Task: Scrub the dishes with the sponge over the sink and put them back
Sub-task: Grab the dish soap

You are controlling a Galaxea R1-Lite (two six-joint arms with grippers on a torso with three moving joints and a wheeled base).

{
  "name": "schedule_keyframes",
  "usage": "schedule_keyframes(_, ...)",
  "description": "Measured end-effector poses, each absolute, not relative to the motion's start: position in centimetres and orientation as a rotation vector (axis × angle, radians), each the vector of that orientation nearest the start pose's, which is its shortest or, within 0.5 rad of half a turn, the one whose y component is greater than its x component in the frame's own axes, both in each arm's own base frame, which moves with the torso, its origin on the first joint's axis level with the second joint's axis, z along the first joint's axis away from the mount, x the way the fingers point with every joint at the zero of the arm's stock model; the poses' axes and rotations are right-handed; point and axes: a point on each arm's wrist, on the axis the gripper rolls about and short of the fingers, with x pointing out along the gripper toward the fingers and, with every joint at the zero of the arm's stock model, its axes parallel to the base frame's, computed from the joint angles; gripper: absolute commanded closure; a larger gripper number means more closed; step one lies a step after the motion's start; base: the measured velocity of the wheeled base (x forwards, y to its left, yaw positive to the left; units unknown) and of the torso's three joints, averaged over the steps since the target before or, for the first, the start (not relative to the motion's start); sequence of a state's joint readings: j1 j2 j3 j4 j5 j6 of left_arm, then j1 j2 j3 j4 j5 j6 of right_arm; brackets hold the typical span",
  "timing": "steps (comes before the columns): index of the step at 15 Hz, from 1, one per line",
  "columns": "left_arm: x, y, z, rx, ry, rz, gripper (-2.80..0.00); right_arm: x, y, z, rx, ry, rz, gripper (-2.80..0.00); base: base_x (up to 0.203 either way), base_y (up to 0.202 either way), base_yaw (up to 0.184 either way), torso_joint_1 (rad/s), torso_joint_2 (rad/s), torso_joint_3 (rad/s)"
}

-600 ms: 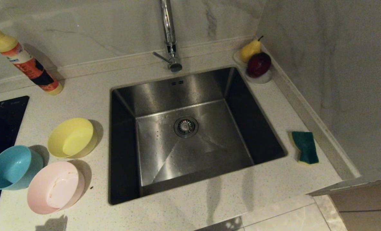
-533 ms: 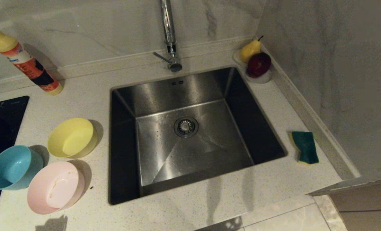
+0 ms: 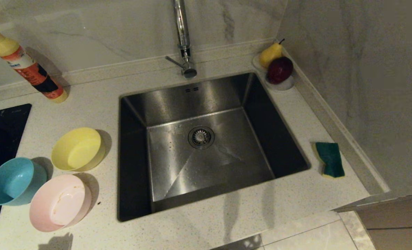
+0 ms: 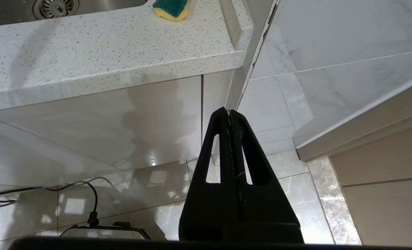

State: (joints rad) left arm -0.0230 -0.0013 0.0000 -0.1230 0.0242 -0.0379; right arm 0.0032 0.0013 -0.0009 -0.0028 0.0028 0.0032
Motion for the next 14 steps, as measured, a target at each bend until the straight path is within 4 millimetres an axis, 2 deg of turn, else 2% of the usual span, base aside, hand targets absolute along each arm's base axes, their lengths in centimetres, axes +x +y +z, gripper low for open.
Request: schedule_keyframes(14, -2.36, 0.1, 8.75, 0.022, -0.119, 0.005, 0.0, -2.28, 0.0, 7.6, 0.004, -0.002, 0.006, 0.0, 0.0, 0.0, 0.0, 0.0, 0.0, 0.0)
